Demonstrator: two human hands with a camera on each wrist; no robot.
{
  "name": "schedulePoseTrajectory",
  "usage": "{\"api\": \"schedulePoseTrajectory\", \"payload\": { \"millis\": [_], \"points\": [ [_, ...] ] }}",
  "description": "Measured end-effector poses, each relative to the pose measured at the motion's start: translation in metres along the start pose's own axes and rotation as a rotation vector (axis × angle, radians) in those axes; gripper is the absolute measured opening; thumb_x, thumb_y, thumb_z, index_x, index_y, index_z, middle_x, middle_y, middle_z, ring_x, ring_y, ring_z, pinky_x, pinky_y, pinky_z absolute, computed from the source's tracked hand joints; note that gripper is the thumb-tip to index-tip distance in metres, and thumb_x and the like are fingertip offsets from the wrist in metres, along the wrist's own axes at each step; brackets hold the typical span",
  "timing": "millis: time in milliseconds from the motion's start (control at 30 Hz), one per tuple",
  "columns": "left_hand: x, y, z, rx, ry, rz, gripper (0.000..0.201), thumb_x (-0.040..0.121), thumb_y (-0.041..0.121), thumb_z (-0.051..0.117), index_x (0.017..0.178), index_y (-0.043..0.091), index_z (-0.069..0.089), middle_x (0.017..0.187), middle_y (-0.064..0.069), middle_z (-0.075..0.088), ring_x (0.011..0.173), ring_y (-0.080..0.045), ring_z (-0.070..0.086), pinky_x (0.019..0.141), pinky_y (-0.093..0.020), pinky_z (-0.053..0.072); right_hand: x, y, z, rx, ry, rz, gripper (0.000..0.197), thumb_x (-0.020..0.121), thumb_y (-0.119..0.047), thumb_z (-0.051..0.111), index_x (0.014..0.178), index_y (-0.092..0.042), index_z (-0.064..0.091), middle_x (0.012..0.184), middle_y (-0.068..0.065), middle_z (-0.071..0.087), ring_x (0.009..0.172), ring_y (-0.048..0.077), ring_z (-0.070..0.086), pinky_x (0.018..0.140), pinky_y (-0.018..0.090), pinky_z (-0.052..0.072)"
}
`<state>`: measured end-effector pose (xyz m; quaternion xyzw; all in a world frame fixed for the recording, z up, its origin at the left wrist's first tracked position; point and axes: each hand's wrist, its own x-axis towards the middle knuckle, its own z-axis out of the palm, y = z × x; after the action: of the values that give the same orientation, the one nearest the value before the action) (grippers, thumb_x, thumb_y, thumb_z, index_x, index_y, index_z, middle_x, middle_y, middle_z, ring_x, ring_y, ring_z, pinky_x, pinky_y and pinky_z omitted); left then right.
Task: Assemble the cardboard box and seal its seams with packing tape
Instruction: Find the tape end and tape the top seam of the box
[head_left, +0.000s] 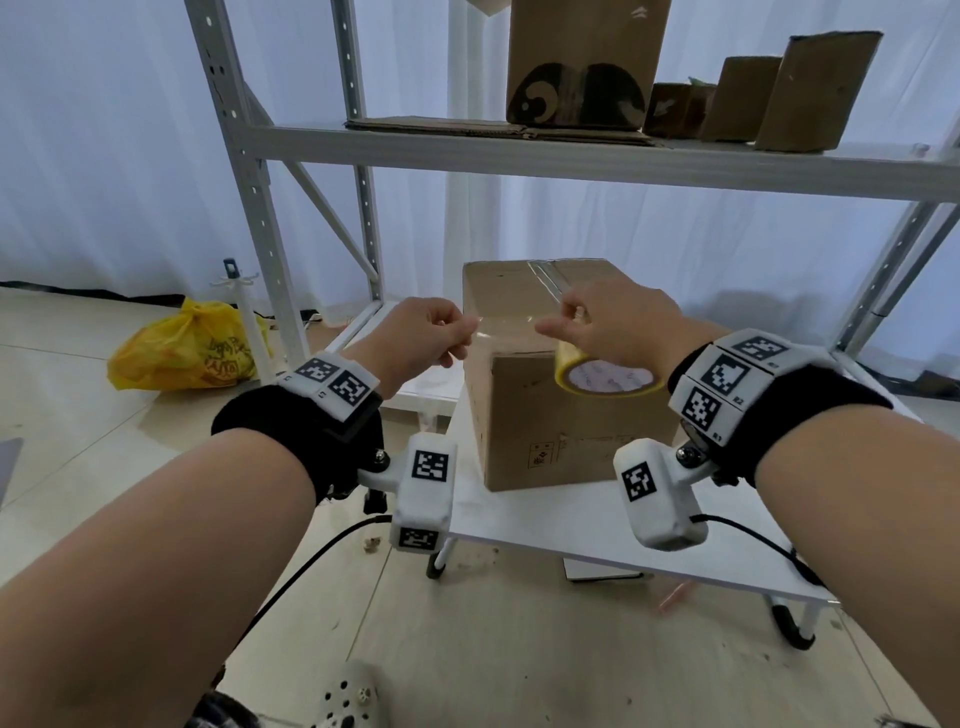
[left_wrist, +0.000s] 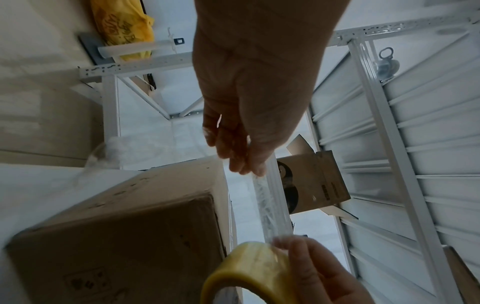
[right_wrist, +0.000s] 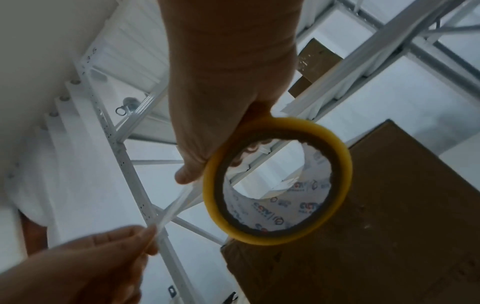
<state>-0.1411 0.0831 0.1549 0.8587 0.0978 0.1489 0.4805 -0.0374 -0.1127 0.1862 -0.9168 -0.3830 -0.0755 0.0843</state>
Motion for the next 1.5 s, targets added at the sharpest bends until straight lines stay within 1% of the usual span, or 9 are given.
{"api": "schedulePoseTrajectory", "payload": {
  "millis": [167,433,633,767,900,1167,1300,1400,1500],
  "points": [
    [0.006,-0.014,-0.005,0.077,0.027,-0.02,0.018,0.09,0.027,0.062,0.091,0.01,0.07,0.078,-0.003,0.069,0.061,-0.008,0.061,0.06,-0.016,0.052,0.007,-0.001,0.005,0.172,-0.039,-0.092,0.014,0.094,-0.049,0.049,0.097,-0.04,0.06,0.097,-0.011,0.063,0.096,0.015,0.059,0.085,0.038,0.05],
    [0.01,-0.037,-0.005,0.099,-0.026,-0.088,0.036,0.087,0.024,0.068,0.115,0.002,0.062,0.087,-0.005,0.074,0.087,-0.011,0.068,0.087,-0.026,0.047,0.019,-0.009,0.001,-0.005,-0.052,-0.126,0.013,0.095,-0.042,0.051,0.093,-0.03,0.055,0.078,-0.012,0.055,0.077,0.013,0.055,0.064,0.029,0.042],
    [0.002,-0.062,-0.025,0.041,0.061,-0.225,0.024,0.087,0.007,0.064,0.11,0.01,0.057,0.107,-0.014,0.06,0.078,-0.019,0.064,0.071,-0.027,0.056,0.015,-0.011,-0.009,-0.111,-0.056,-0.161,0.012,0.095,-0.044,0.05,0.093,-0.033,0.053,0.086,-0.009,0.059,0.082,0.014,0.056,0.059,0.026,0.036],
    [-0.008,-0.048,-0.027,0.08,0.131,-0.058,0.023,0.096,0.024,0.053,0.117,0.02,0.061,0.111,0.007,0.058,0.104,-0.011,0.054,0.093,-0.028,0.041,0.012,-0.023,-0.011,-0.15,-0.1,-0.196,0.01,0.094,-0.044,0.05,0.091,-0.035,0.052,0.075,-0.017,0.051,0.079,0.013,0.055,0.065,0.029,0.043],
    [-0.017,-0.007,0.0,-0.007,-0.123,0.138,0.036,0.096,0.032,0.05,0.129,0.018,0.054,0.121,0.008,0.058,0.111,-0.003,0.051,0.09,-0.013,0.038,0.007,-0.045,-0.013,-0.138,-0.118,-0.279,0.01,0.096,-0.041,0.047,0.09,-0.034,0.05,0.071,-0.018,0.048,0.066,0.0,0.046,0.062,0.028,0.037],
    [-0.019,-0.006,0.012,-0.121,-0.085,0.173,0.016,0.091,0.012,0.061,0.095,-0.003,0.065,0.079,-0.005,0.068,0.066,0.0,0.062,0.068,-0.011,0.051,-0.005,-0.038,-0.014,-0.138,-0.166,-0.259,0.014,0.094,-0.045,0.05,0.094,-0.031,0.051,0.074,-0.017,0.049,0.07,0.005,0.049,0.059,0.027,0.035],
    [-0.018,-0.006,0.013,-0.069,-0.031,0.146,0.021,0.093,0.02,0.059,0.101,0.001,0.062,0.088,-0.004,0.067,0.079,-0.007,0.062,0.079,-0.023,0.051,-0.009,-0.028,-0.01,-0.113,-0.163,-0.235,0.014,0.094,-0.044,0.052,0.094,-0.03,0.052,0.073,-0.016,0.05,0.071,0.006,0.05,0.064,0.029,0.038],
    [-0.018,-0.002,0.02,-0.043,-0.199,0.077,0.039,0.091,0.032,0.06,0.121,0.009,0.053,0.108,-0.002,0.065,0.1,-0.01,0.06,0.078,-0.014,0.043,-0.009,-0.027,-0.007,-0.06,-0.138,-0.224,0.017,0.096,-0.045,0.046,0.098,-0.029,0.052,0.077,-0.014,0.055,0.072,0.009,0.054,0.061,0.029,0.038],
    [-0.017,-0.001,0.028,-0.078,-0.243,0.085,0.025,0.089,0.019,0.063,0.108,0.001,0.06,0.087,-0.004,0.067,0.077,-0.007,0.063,0.072,-0.014,0.047,-0.008,-0.028,-0.005,-0.033,-0.132,-0.219,0.015,0.1,-0.037,0.041,0.102,-0.025,0.051,0.077,-0.013,0.054,0.069,0.005,0.051,0.062,0.029,0.036]
  ]
}}
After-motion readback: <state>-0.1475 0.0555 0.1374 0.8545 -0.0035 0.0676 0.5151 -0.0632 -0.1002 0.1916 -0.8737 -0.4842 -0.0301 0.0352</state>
